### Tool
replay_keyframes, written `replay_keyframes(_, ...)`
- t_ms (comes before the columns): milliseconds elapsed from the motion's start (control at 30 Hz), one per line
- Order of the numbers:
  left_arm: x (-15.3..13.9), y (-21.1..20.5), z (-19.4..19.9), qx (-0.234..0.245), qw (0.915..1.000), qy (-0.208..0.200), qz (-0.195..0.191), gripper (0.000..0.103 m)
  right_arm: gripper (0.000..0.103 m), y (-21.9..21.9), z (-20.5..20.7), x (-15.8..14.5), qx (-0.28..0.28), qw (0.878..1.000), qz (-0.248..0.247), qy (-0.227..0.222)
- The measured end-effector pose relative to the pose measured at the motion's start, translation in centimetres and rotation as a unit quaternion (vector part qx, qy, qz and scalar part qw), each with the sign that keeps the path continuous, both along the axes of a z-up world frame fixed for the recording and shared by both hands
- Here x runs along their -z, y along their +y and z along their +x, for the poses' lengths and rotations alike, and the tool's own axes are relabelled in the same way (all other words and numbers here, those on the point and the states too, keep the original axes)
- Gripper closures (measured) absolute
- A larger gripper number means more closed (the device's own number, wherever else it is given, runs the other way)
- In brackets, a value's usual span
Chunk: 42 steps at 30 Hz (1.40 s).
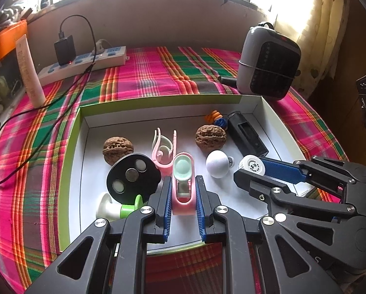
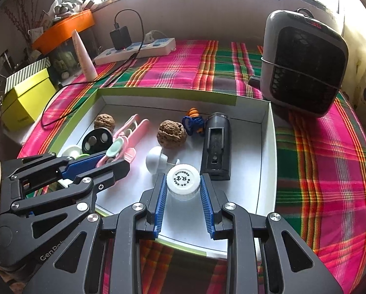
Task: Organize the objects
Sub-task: 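Open the left tool to set the pink holder in the tray while the right tool releases the container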
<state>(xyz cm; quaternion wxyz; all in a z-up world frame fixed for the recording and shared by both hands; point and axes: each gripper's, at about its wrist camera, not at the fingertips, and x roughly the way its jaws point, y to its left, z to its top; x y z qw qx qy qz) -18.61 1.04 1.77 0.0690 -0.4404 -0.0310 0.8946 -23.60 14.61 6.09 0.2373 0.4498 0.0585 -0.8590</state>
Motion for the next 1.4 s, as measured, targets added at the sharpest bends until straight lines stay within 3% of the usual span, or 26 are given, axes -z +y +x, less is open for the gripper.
replay_keyframes(667, 0.11, -0.09, -0.01, -0.002, 1.0000, -0.006, -0.002, 0.086, 0.074, -0.24, 0.28, 0.16, 0.005, 1.000, 0.012, 0.007)
replay_keyframes(1400, -0.57, -0.38, 0.84, -0.009, 0.9999, 0.003, -0.004, 0.070, 0.071, 0.32, 0.74, -0.10, 0.021, 1.000, 0.013, 0.010)
